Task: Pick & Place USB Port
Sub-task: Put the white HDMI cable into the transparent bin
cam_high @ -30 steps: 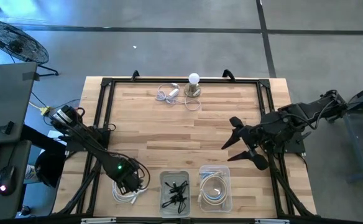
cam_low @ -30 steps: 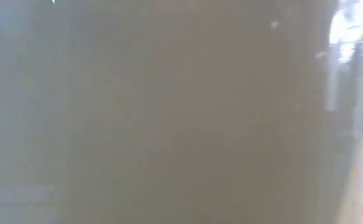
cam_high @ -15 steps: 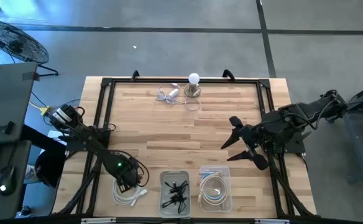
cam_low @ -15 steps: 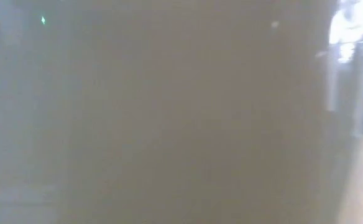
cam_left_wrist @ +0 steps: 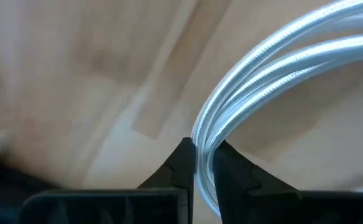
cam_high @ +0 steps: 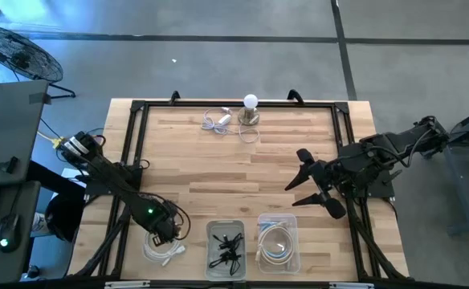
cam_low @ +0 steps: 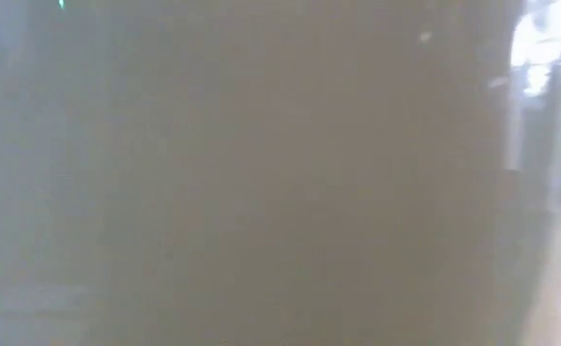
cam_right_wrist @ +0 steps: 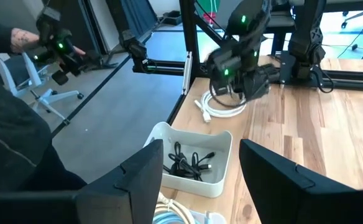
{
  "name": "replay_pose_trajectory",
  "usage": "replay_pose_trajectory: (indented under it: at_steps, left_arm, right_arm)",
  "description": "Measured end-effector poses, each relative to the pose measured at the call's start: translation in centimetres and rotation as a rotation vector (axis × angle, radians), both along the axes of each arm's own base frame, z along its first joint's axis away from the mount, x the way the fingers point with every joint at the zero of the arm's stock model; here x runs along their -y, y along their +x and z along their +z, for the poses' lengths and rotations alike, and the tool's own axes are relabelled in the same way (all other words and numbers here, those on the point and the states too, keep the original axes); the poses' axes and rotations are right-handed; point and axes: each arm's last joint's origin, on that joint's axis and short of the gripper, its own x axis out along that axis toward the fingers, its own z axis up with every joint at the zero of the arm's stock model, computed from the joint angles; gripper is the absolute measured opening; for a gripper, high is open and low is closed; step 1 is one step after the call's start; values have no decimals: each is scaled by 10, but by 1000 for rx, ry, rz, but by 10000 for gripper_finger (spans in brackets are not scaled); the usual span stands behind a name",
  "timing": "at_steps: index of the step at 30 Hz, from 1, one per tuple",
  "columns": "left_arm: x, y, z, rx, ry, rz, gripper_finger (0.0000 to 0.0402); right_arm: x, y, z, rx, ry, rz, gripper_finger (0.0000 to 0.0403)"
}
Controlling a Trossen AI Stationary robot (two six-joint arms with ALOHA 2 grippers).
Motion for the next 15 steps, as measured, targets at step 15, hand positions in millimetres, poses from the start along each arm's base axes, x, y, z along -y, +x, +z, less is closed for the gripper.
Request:
replay_pose_trajectory:
  at_steps: [15]
  left_arm:
    - [-19, 3, 185, 528, 305, 55, 31]
  right_arm:
    - [-1, 3, 9, 137, -67, 36, 204]
